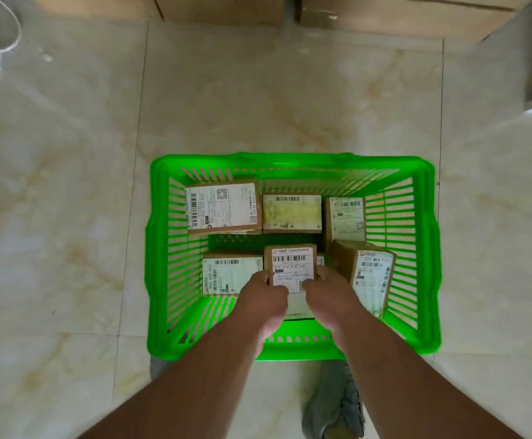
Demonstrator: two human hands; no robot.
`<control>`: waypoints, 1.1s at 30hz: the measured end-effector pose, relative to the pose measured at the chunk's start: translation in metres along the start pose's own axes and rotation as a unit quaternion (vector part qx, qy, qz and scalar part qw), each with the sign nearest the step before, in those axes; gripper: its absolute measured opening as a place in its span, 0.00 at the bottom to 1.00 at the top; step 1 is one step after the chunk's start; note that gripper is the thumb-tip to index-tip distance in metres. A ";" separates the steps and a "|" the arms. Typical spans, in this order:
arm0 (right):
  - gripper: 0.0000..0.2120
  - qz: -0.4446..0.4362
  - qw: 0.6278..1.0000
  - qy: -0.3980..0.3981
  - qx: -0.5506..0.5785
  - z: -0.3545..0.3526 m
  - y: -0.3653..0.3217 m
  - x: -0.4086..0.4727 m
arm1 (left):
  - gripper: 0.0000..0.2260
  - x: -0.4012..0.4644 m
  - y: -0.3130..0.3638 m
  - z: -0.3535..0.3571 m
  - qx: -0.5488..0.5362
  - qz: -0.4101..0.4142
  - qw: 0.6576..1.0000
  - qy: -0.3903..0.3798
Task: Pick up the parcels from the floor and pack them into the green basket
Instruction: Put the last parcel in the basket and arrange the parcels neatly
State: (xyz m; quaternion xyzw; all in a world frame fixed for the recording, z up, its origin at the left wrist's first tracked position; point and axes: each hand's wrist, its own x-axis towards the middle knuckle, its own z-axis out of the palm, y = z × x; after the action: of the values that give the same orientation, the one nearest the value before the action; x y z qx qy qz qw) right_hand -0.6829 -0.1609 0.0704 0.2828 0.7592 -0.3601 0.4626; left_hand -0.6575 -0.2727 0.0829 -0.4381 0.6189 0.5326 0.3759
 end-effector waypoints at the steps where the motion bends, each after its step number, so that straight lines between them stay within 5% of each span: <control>1: 0.20 -0.009 1.000 0.002 0.004 -0.003 -0.002 0.001 | 0.16 -0.002 0.004 0.002 -0.015 -0.005 1.000 0.001; 11: 0.19 -0.146 0.974 0.089 -0.146 -0.058 -0.073 -0.015 | 0.14 -0.020 0.048 0.011 -0.229 0.017 0.972 -0.043; 18: 0.17 -0.203 0.897 0.106 -0.378 -0.051 -0.121 -0.001 | 0.19 0.006 0.054 0.027 -0.423 -0.035 0.899 -0.108; 24: 0.18 -0.235 0.894 0.040 -0.379 -0.042 -0.130 0.028 | 0.22 0.029 0.055 0.029 -0.535 -0.058 0.837 -0.102; 28: 0.24 -0.251 0.920 0.042 -0.299 -0.045 -0.112 0.021 | 0.15 0.026 0.050 0.029 -0.468 -0.066 0.877 -0.083; 33: 0.22 -0.203 0.960 0.146 -0.128 -0.068 -0.047 -0.003 | 0.10 0.004 0.032 0.036 -0.354 -0.082 0.930 -0.056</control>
State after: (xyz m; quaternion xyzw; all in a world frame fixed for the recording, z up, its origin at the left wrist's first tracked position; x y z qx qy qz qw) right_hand -0.7515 -0.1336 0.1077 0.1108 0.8996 -0.3013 0.2962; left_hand -0.6887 -0.2361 0.0840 -0.5611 0.3298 0.7085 0.2728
